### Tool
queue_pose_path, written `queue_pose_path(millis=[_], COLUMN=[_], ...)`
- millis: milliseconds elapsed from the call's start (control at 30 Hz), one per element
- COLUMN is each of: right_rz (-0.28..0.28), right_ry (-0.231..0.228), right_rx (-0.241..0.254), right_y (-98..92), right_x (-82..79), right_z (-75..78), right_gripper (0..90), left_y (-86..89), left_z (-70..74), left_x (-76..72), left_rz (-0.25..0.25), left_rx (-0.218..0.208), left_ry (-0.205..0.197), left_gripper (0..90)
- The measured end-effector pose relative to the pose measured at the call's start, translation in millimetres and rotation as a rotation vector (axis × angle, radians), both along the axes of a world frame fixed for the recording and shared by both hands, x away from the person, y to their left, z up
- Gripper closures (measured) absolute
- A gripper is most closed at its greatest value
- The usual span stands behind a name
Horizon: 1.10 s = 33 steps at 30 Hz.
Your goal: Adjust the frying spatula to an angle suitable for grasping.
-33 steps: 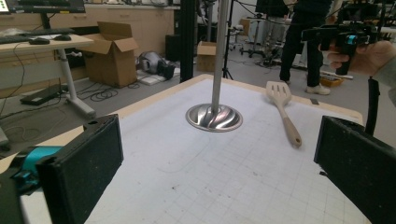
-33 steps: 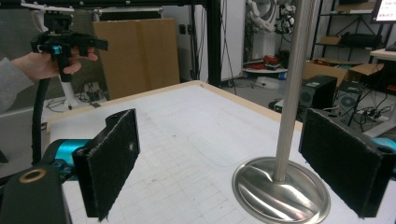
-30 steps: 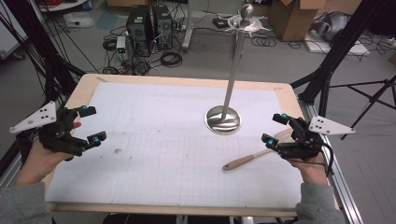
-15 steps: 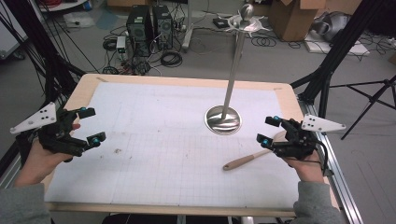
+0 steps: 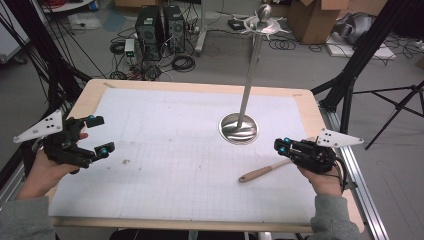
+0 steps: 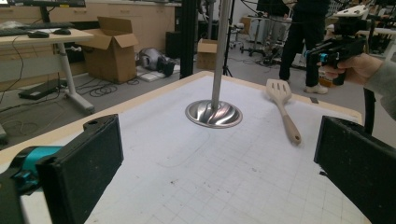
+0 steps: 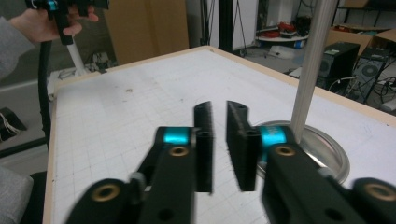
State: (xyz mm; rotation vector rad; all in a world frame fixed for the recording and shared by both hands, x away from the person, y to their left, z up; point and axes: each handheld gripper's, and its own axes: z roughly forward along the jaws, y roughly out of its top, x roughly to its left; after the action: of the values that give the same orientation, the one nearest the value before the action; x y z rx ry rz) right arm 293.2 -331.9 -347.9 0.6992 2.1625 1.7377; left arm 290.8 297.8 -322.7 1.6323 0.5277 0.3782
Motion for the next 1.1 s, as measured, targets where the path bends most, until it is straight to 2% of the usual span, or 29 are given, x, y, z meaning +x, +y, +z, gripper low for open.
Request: queue_pose_path(millis=[33,133,400,567,667,700,800,833,1100], right_rz=[0.006,0.006,-0.033,-0.043,-0.039,-0.040,-0.042,-0.043,-0.034], right_ry=[0.010,0.016,0.051,0.049,0.052,0.049,0.061,0.071,0.100], right_rx=[0.025,0.043,0.012,-0.003,-0.016,-0.037,-0.058,-0.090,-0.117], right_y=[-2.7,-5.7,-12.1,-16.1,-17.1,-18.0,-18.8,-20.0,-28.7], right_x=[-0.7,-0.8,2.4,3.0,3.8,5.5,6.4,8.6,13.9], right_z=[-3.5,-8.7,-23.9,-30.6,-33.0,-35.3,-38.2,-41.6,-54.9], right_gripper=[89.7,89.9,89.9,89.9,89.9,89.9,90.0,90.0,90.0], left_y=[-0.7,-1.6,-3.7,-2.5,-2.7,-3.3,-3.9,-4.2,-4.7], left_z=[-0.8,-1.5,-2.5,-4.0,-4.3,-4.8,-5.6,-6.6,-8.7], left_x=[0.5,0.5,1.2,1.8,2.0,2.2,2.6,3.2,4.0], left_rz=[-0.001,-0.002,-0.006,-0.004,-0.004,-0.007,-0.008,-0.008,-0.007], left_rx=[0.003,0.004,0.007,0.003,0.008,0.010,0.010,0.013,0.020], left_ry=[0.001,0.005,0.006,0.014,0.013,0.015,0.018,0.020,0.029], left_gripper=[1.8,1.8,1.7,1.8,1.7,1.8,1.8,1.7,1.8])
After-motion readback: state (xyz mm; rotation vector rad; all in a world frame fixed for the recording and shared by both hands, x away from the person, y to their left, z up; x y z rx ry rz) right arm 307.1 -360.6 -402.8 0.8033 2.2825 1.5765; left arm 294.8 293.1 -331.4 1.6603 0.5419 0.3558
